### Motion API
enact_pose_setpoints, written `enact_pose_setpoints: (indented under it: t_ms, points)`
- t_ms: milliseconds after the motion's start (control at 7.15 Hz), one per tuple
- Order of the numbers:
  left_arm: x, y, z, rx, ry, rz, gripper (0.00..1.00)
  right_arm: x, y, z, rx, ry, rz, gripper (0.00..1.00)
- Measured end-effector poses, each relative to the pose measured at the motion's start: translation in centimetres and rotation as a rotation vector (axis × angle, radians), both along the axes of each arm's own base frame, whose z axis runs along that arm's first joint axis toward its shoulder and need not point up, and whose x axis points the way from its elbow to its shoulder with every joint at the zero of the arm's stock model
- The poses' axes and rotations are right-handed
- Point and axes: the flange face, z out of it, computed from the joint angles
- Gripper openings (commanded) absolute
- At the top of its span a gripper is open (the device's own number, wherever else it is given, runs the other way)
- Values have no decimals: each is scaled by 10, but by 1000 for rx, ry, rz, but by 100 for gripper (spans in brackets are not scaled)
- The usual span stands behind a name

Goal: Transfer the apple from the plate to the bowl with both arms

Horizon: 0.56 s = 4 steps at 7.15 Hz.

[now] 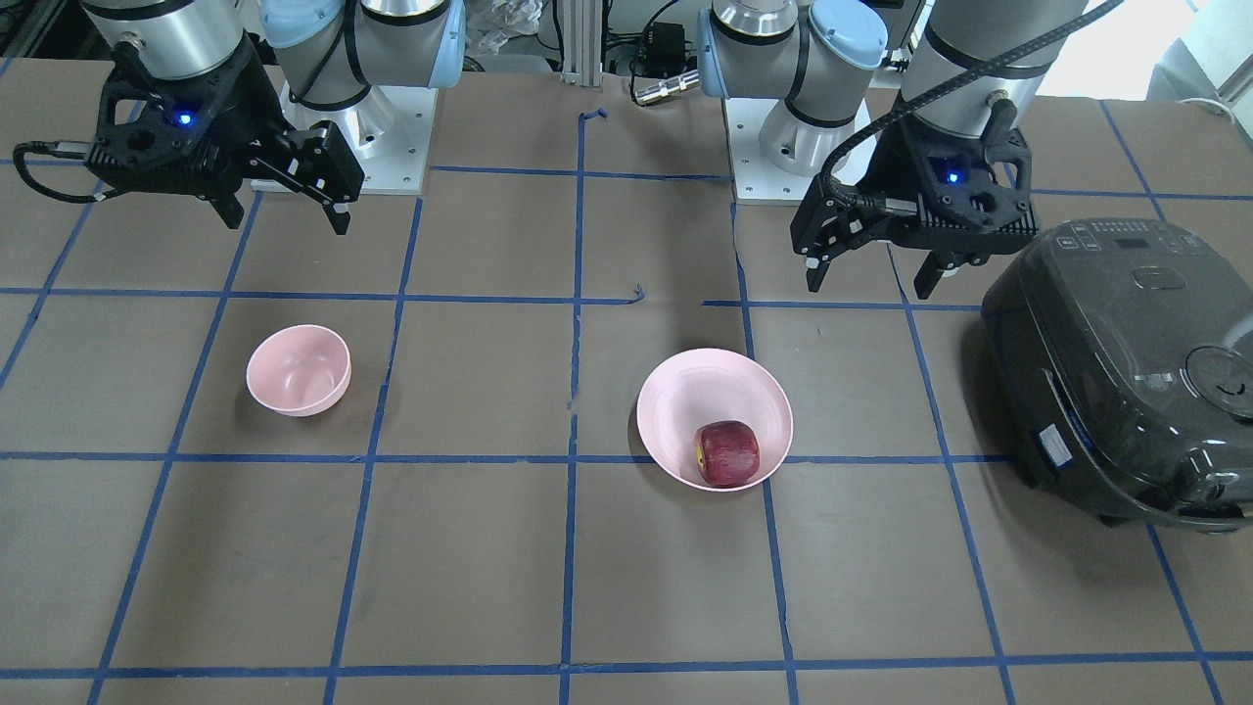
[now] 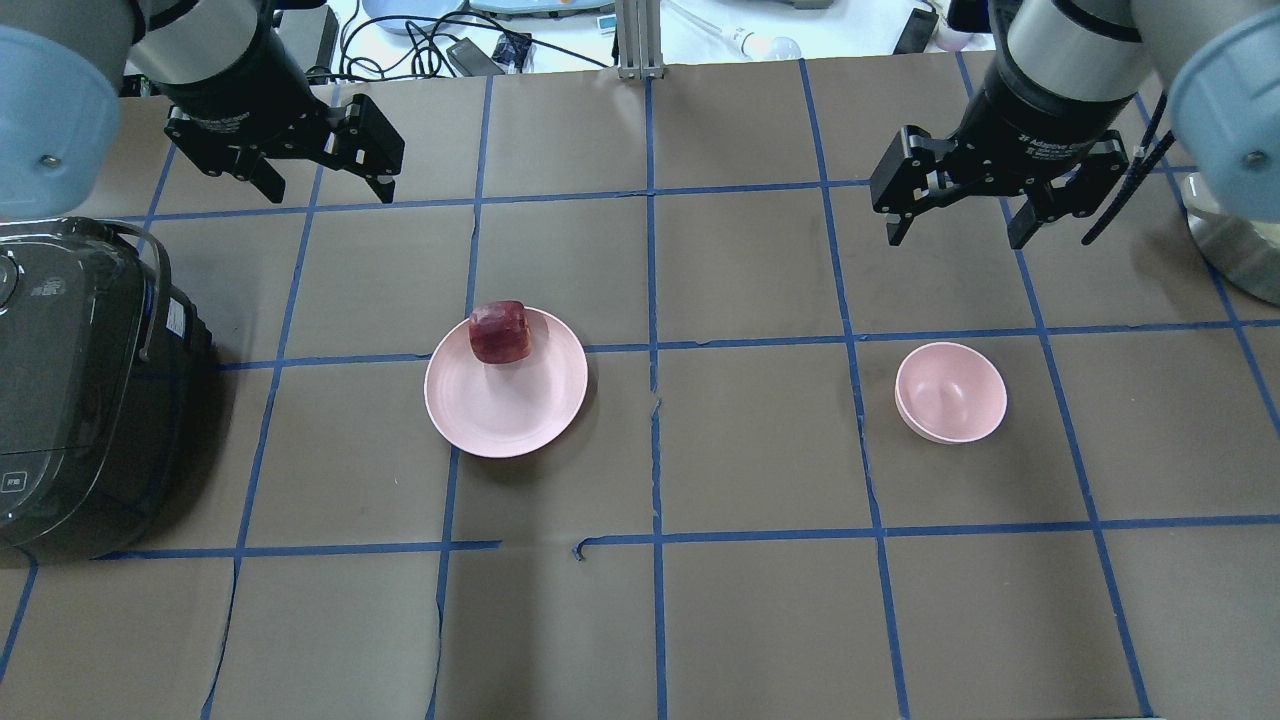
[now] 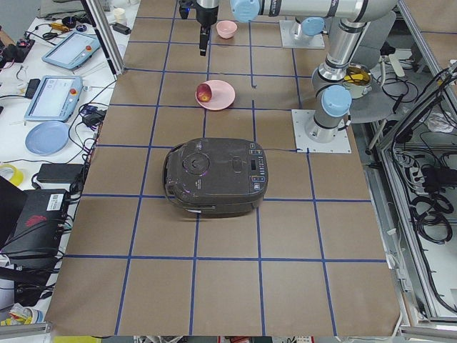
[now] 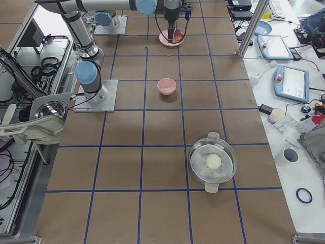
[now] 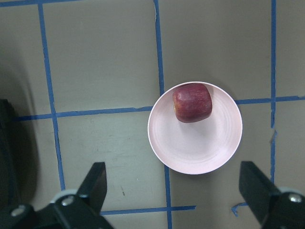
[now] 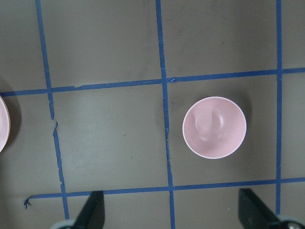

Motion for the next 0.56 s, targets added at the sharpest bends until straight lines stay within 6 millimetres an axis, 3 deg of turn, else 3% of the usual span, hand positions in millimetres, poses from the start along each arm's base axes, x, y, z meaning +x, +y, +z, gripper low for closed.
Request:
enact_pose_setpoints:
  t_ms: [559]
  points:
    - [-2, 0, -4, 10, 0, -4, 100, -2, -2, -10, 18, 13, 2, 100]
